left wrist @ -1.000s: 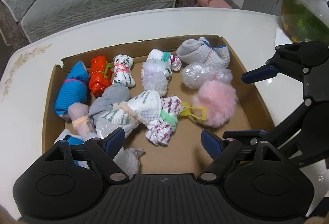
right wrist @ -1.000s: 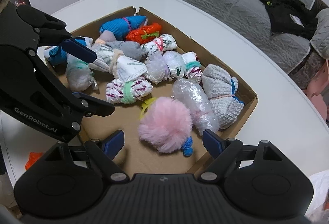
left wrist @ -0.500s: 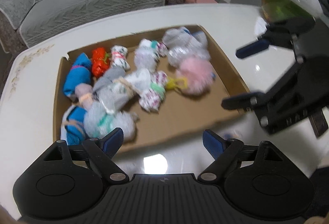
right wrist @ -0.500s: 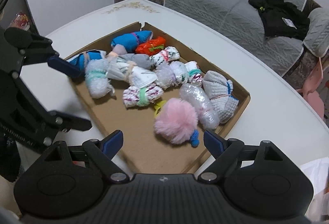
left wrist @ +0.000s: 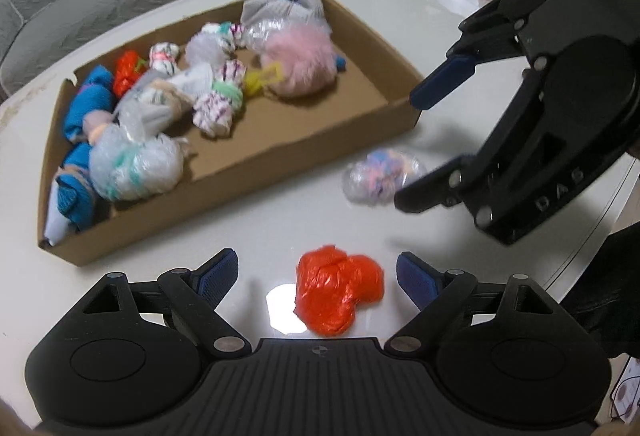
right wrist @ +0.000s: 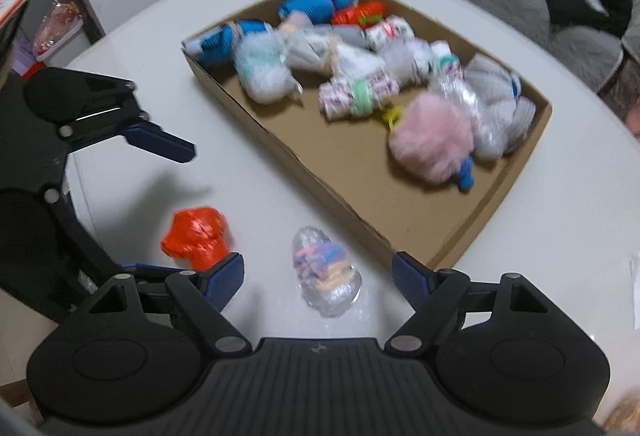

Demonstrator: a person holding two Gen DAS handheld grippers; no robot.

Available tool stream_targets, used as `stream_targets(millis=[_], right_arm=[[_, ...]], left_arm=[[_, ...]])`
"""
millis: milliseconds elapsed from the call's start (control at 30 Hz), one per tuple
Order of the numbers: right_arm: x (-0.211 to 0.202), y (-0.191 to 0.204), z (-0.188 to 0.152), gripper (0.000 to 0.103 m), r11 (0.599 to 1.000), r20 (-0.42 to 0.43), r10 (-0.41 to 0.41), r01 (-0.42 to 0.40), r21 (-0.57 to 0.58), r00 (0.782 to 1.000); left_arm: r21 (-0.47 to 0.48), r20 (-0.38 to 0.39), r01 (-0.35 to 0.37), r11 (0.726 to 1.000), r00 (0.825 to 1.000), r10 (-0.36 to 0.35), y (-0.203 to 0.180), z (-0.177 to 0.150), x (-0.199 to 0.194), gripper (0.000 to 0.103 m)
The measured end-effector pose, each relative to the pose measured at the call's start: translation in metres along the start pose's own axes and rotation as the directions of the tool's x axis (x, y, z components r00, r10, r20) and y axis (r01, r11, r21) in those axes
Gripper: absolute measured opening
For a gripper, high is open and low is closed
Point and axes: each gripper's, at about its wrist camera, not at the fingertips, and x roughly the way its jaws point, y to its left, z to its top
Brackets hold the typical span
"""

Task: Organize objects
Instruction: 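Withdraw both tools from the tray toward the orange and bubble-wrapped bundles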

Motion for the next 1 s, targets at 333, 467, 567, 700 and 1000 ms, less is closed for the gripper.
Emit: stream_targets(millis=[333, 467, 567, 700, 1000], right_arm=[[0.022, 0.003, -0.002, 0.07, 1.0, -0.027, 0.026, -0.026, 0.004, 0.999], [0.032, 0.006, 0.001, 0.063, 1.0, -0.031, 0.029, -0.029, -0.009, 0.999], [0.035, 0.007, 0.002, 0.058, 0.999, -0.038, 0.04, -0.04, -0.016, 0.999], [0.04, 0.009, 0.003, 0.055, 0.998, -0.046, 0.05, -0.051, -0.023, 0.998], [0.043, 0.012, 0.005, 0.053, 0.998, -0.05, 0.048, -0.05, -0.036, 0.998]], left_arm=[[-0.012, -0.012, 0.013, 1.0, 1.0, -0.014, 0.006, -0.007, 0.015, 0.088], [-0.002, -0.008, 0.02, 1.0, 1.0, -0.02, 0.006, -0.009, 0.019, 0.084], [-0.004, -0.01, 0.029, 1.0, 1.0, -0.029, 0.006, -0.01, 0.021, 0.079], [0.005, -0.01, 0.026, 1.0, 1.0, -0.026, 0.006, -0.012, 0.024, 0.075], [0.003, -0.002, 0.008, 1.0, 1.0, -0.008, 0.008, -0.012, 0.026, 0.085]])
